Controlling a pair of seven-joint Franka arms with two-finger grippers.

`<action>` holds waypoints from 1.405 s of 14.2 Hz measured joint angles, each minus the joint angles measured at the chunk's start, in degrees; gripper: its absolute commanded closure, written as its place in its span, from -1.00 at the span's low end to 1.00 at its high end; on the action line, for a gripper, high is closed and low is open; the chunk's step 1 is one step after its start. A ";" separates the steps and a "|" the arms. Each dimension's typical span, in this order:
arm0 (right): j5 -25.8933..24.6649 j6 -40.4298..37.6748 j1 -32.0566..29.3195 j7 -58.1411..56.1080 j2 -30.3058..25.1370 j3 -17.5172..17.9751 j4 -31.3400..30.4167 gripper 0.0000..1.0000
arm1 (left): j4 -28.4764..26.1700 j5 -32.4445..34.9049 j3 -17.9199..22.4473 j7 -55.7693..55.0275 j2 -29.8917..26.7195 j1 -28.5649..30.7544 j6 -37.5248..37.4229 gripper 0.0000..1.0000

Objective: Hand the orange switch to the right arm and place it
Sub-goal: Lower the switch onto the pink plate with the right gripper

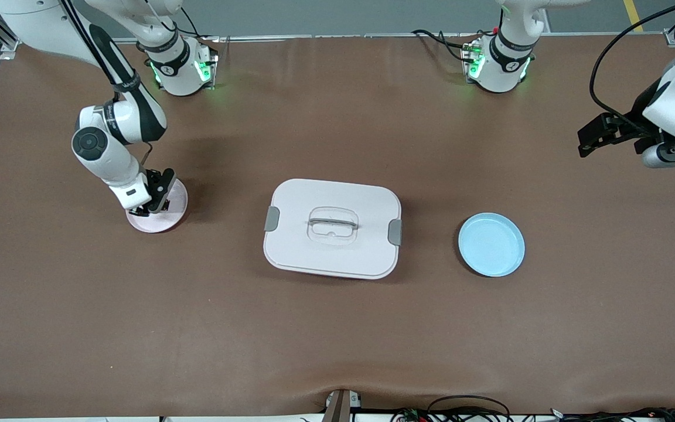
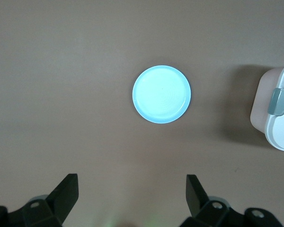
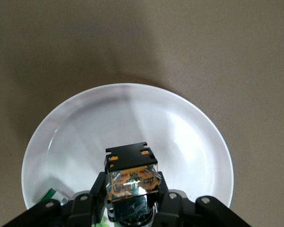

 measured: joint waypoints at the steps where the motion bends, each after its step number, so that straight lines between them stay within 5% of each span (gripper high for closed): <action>1: -0.01 0.41 -0.01 0.01 0.39 -0.04 0.11 1.00 | -0.01 0.00 0.00 0.00 0.00 0.00 0.00 -1.00; 5: -0.06 1.45 -0.01 0.03 1.83 -0.22 0.42 0.99 | -0.03 0.00 -0.01 0.00 0.00 -0.03 0.00 -1.00; 7: -0.07 1.55 -0.01 0.05 1.98 -0.28 0.48 0.80 | -0.05 0.00 -0.03 0.00 0.00 -0.04 0.00 -1.00; 9: -0.08 1.61 -0.01 0.05 2.06 -0.36 0.53 0.39 | -0.04 0.00 -0.04 0.00 0.00 -0.05 0.00 -1.00; 13: -0.09 1.95 -0.01 0.08 2.13 -0.42 0.80 -0.90 | -0.04 0.00 -0.11 0.00 0.00 -0.06 0.00 -1.00; 20: -0.12 1.69 -0.03 0.50 1.82 -0.52 2.43 -1.00 | -0.04 0.00 -0.15 0.00 0.00 -0.17 0.00 -1.00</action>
